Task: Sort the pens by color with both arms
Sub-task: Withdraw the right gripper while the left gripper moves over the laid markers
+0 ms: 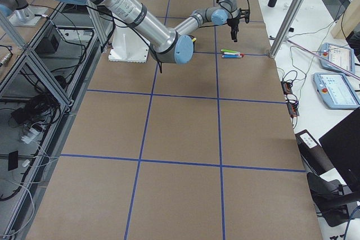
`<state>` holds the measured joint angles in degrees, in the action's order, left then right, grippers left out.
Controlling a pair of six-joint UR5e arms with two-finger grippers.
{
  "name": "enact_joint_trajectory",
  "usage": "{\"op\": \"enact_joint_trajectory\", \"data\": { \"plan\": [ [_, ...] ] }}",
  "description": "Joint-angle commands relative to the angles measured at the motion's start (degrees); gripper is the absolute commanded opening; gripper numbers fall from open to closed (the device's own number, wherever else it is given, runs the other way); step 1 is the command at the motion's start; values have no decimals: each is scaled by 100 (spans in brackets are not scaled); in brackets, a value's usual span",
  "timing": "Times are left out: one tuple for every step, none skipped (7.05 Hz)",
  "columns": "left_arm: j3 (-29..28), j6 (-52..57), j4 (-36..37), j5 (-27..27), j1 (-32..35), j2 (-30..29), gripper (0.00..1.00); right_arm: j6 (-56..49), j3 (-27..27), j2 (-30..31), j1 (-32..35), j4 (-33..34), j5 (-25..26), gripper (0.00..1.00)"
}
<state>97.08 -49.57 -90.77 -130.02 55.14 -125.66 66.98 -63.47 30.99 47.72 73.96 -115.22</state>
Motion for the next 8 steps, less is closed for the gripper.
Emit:
{"op": "enact_joint_trajectory", "data": {
  "plan": [
    [-48,-649,625,55,-467,-535,99,-1163,-584,476,561,825,-1219,99],
    [-57,-659,1257,73,-652,-913,99,-1639,-900,765,745,1082,-1474,99],
    [-66,-798,1577,99,-863,-1160,99,-1914,-1112,1073,982,1085,-1807,99],
    [-283,-1139,1606,369,-1091,-1450,99,-2108,-1149,1215,1098,1094,-1959,99],
    [-842,-1412,1606,493,-1233,-1923,99,-2154,-1254,1321,1107,1094,-1960,99],
    [-1318,-1580,1606,503,-1452,-2284,99,-2163,-1299,1339,1116,1085,-1951,99],
    [-1671,-1686,1606,765,-1680,-2496,99,-2154,-1308,1340,1116,1085,-1951,99],
    [-2066,-1705,1615,1054,-1883,-2673,99,-2163,-1308,1366,1116,1085,-1943,99]
  ]
}}
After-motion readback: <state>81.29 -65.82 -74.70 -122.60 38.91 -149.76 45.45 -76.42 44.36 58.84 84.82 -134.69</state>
